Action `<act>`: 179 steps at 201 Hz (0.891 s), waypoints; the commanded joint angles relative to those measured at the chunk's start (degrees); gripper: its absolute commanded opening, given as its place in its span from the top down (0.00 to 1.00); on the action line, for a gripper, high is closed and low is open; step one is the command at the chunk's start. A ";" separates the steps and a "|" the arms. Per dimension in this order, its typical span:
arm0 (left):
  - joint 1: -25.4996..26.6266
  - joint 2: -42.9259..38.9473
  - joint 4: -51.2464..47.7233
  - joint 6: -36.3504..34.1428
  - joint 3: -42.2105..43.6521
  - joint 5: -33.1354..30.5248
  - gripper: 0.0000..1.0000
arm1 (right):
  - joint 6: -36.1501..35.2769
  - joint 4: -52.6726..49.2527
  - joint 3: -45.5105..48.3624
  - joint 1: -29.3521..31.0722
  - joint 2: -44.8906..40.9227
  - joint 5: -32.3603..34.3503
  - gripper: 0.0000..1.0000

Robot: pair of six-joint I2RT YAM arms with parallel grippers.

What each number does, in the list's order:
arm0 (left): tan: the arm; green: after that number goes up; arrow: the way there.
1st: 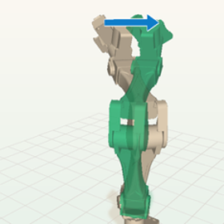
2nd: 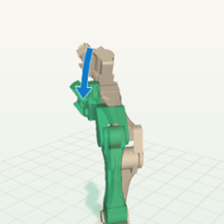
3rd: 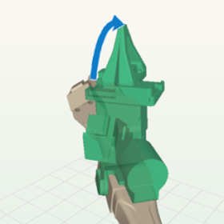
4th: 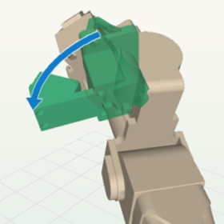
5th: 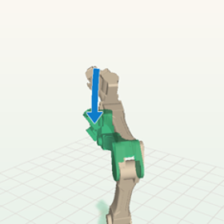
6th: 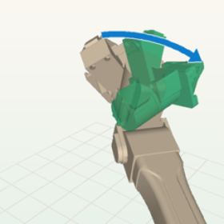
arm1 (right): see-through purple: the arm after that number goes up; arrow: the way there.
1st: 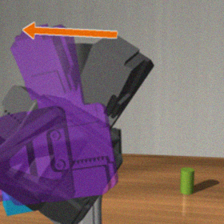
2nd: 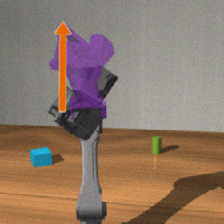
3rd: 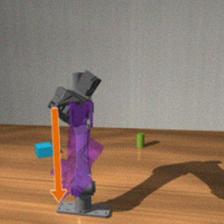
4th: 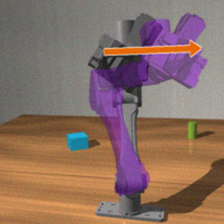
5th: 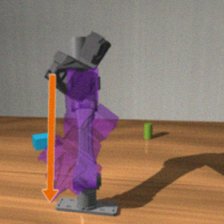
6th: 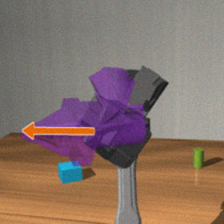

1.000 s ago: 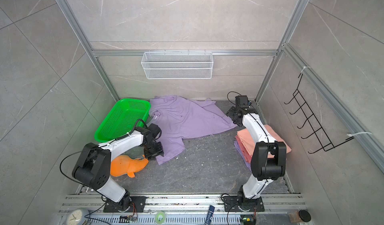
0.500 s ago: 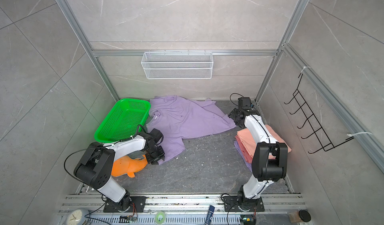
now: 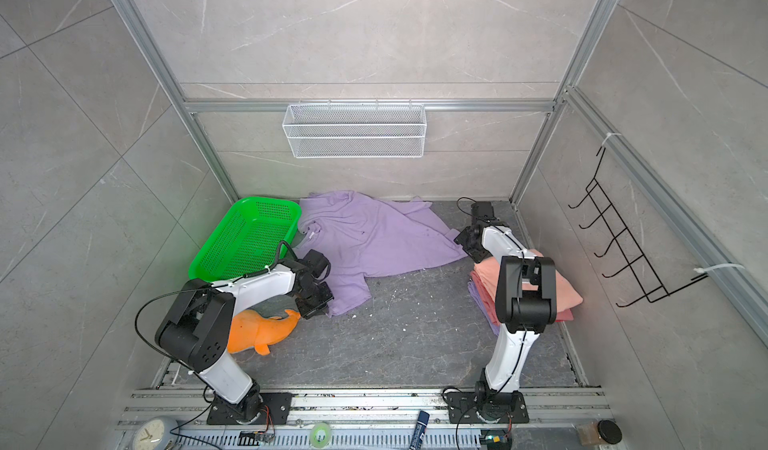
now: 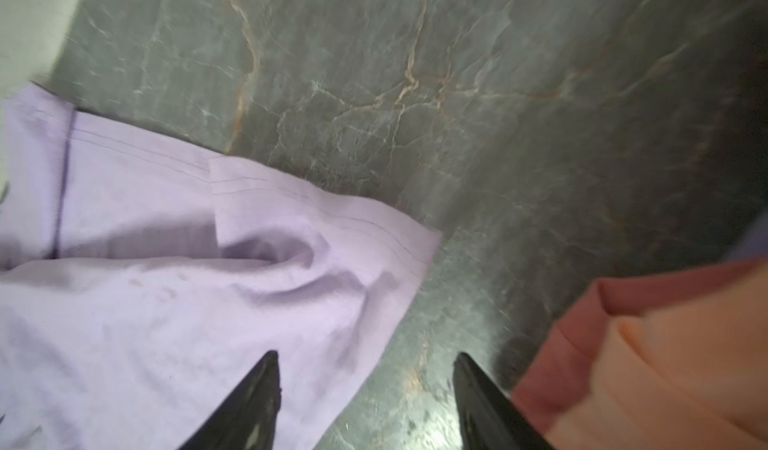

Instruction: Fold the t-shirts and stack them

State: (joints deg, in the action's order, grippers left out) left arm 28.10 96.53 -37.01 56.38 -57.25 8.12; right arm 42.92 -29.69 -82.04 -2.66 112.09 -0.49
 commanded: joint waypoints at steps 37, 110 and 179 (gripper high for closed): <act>-1.63 1.06 -2.93 -4.67 -6.12 -0.87 1.00 | 5.62 -3.92 -3.54 0.27 4.98 4.67 0.37; -3.83 2.41 -2.59 -6.61 -7.41 1.98 1.00 | 2.70 4.16 -4.07 0.28 9.10 4.80 0.43; -4.79 1.14 -4.00 -8.31 -10.74 0.09 1.00 | 1.38 6.66 -6.38 0.30 7.19 3.04 0.99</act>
State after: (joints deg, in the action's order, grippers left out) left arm 24.05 98.87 -38.81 50.28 -64.29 9.21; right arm 45.12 -24.40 -87.37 -2.61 121.69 3.20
